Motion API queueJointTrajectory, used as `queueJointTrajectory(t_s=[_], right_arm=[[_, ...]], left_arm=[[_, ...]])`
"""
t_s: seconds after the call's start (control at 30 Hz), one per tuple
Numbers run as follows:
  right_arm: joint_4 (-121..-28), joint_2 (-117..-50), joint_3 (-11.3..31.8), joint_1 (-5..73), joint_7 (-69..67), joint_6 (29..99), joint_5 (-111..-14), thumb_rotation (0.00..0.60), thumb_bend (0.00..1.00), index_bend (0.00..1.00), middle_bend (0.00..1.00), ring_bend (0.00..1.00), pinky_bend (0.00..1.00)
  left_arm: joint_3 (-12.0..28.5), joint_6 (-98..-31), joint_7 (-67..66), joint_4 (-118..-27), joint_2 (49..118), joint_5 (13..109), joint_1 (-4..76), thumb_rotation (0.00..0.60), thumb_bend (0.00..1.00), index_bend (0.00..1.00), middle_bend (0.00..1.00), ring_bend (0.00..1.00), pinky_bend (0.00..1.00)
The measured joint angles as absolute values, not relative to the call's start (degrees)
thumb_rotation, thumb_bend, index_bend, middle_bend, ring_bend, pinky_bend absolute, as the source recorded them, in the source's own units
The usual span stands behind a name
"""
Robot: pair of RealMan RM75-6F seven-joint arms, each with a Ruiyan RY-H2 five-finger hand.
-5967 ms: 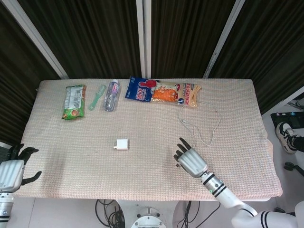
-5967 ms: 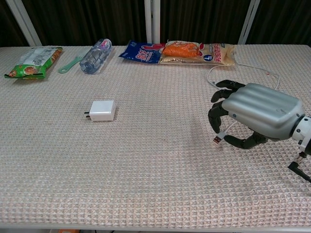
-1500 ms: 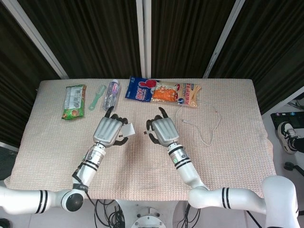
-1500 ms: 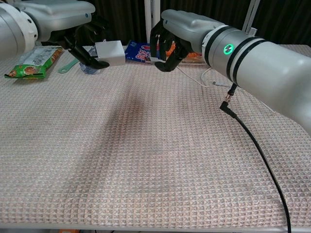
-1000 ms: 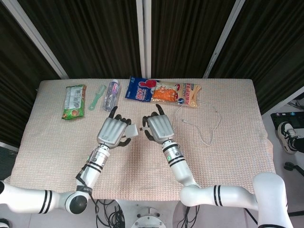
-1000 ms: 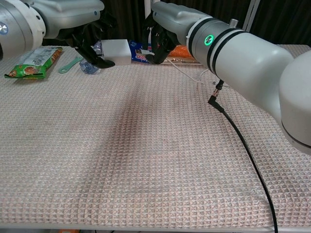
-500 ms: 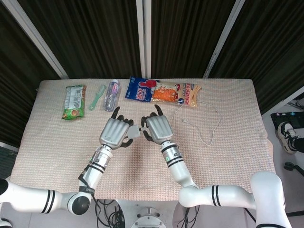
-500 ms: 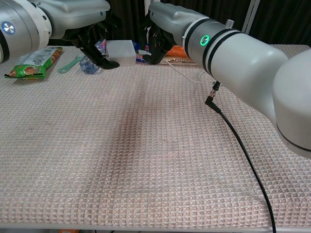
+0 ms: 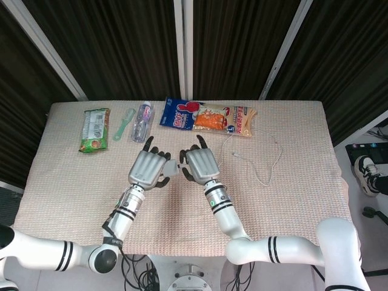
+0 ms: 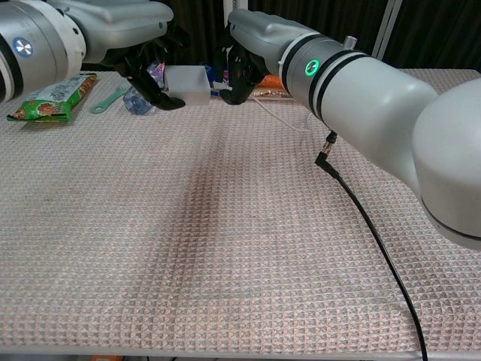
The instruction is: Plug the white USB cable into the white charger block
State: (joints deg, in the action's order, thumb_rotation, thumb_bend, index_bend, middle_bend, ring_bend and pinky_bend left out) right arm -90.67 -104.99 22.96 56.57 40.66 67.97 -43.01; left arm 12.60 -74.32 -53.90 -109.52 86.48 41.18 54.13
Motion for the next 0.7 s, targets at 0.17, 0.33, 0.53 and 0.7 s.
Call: queueJointTrajectory(t_s=[0.17,0.33,0.53,0.7], right_arm=[[-90.63,-105.26,22.97,56.85,40.84,68.23,-42.30,0.600,0.40,0.64,0.53,0.31,0.01],[-90.59,-105.47,22.91,57.09,41.20,68.61,-41.76,0.600,0.40,0.64,0.53,0.31,0.01],[-90.39,-105.65,22.95,57.41,41.52,68.90,-41.18,0.600,0.40,0.64,0.53,0.31,0.00],[-90.00,-106.00,22.86,57.62,41.39,68.89,-40.97,0.600,0.40,0.64,0.53,0.31,0.00]], left_arm=[[12.34,-75.30,-55.21,-109.02,87.02,41.03,54.54,0.492,0.26,0.49,0.49,0.27,0.05],[12.10,-75.99,-56.29,-108.61,87.64,40.59,54.94,0.493,0.26,0.49,0.49,0.27,0.05],[11.56,-75.96,-56.59,-108.29,88.09,40.72,55.17,0.494,0.26,0.49,0.49,0.27,0.04],[11.72,-75.45,-55.84,-108.42,88.20,40.68,55.26,0.493,0.26,0.49,0.49,0.27,0.04]])
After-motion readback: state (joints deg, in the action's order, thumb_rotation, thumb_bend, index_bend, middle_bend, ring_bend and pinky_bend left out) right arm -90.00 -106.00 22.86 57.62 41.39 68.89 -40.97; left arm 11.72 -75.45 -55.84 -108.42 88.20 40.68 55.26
